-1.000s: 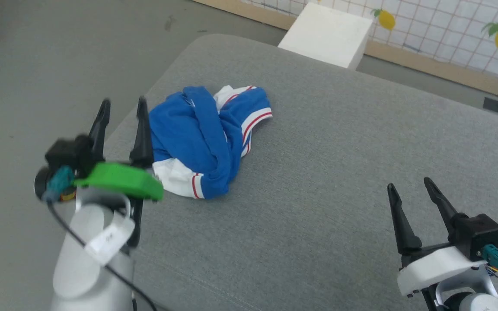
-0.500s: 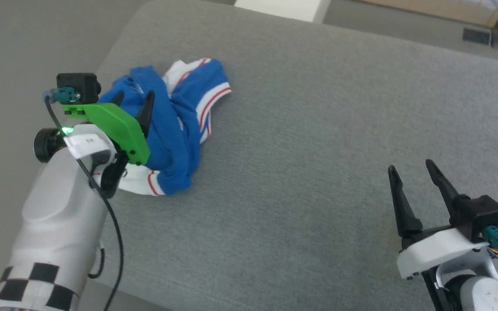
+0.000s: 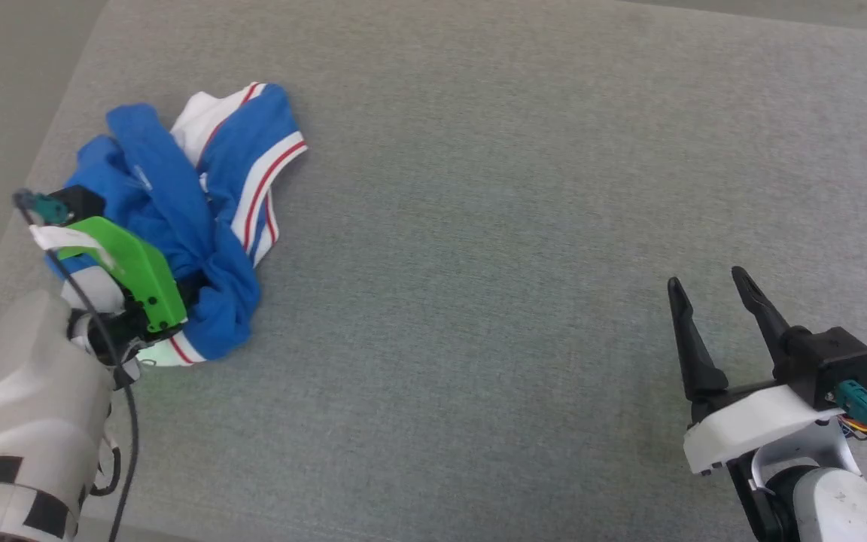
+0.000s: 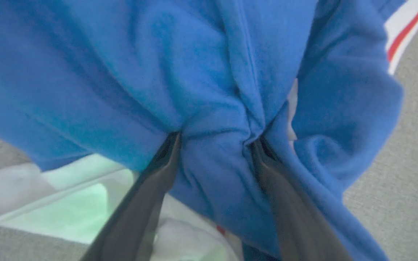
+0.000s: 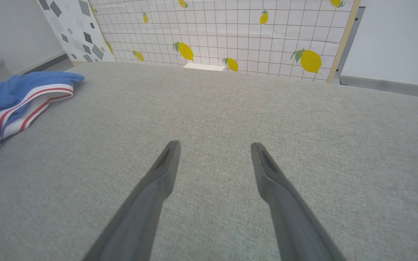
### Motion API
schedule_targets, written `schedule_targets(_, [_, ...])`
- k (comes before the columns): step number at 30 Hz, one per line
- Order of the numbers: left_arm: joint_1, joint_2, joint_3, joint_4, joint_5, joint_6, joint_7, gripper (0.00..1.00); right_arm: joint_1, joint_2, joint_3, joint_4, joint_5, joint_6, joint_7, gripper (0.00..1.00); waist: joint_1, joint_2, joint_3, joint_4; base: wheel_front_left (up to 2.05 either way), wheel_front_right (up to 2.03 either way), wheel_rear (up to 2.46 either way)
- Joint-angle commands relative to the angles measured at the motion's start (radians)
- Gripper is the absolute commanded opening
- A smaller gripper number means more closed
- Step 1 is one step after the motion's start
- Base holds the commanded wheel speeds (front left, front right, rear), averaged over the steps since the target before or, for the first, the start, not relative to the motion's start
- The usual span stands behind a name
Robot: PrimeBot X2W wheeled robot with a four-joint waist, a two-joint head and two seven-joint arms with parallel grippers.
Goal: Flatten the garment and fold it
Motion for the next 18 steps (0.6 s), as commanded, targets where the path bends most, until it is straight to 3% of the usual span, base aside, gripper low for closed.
schedule_targets(1, [0.045, -0.028, -0.011, 0.041, -0.016, -0.002, 0.032, 0.0, -0.015, 0.0, 0.0, 0.005, 0.007, -0.002, -0.007, 1.0, -0.0001, 0.0119, 0.001, -0.015, 0.0, 0.0, 0.0])
schedule_targets(4, [0.047, -0.03, -0.02, 0.046, -0.018, -0.002, 0.014, 0.0, -0.012, 0.0, -0.006, 0.012, 0.011, -0.002, -0.01, 1.0, -0.0001, 0.0119, -0.013, -0.011, 0.0, 0.0, 0.0])
schedule_targets(9, [0.025, -0.009, -0.047, 0.039, 0.018, -0.002, -0.108, 0.0, -0.004, 0.0, -0.01, 0.025, 0.017, -0.002, -0.016, 1.0, -0.0001, 0.0119, -0.055, 0.008, 0.0, 0.0, 0.0])
schedule_targets(14, [-0.037, 0.017, -0.071, 0.03, 0.095, 0.01, -0.321, 0.0, 0.011, 0.0, -0.017, 0.031, 0.02, -0.002, -0.031, 1.0, -0.0001, 0.0119, -0.115, 0.032, 0.0, 0.0, 0.0])
schedule_targets(15, [-0.069, 0.023, -0.079, 0.02, 0.127, 0.018, -0.422, 0.0, 0.02, 0.0, -0.024, 0.032, 0.025, -0.002, -0.037, 1.0, -0.0001, 0.0119, -0.144, 0.04, 0.0, 0.0, 0.0])
schedule_targets(18, [-0.11, 0.029, -0.092, 0.003, 0.172, 0.041, -0.552, 0.0, 0.032, 0.0, -0.032, 0.036, 0.026, -0.002, -0.044, 1.0, -0.0001, 0.0119, -0.184, 0.045, 0.0, 0.0, 0.0])
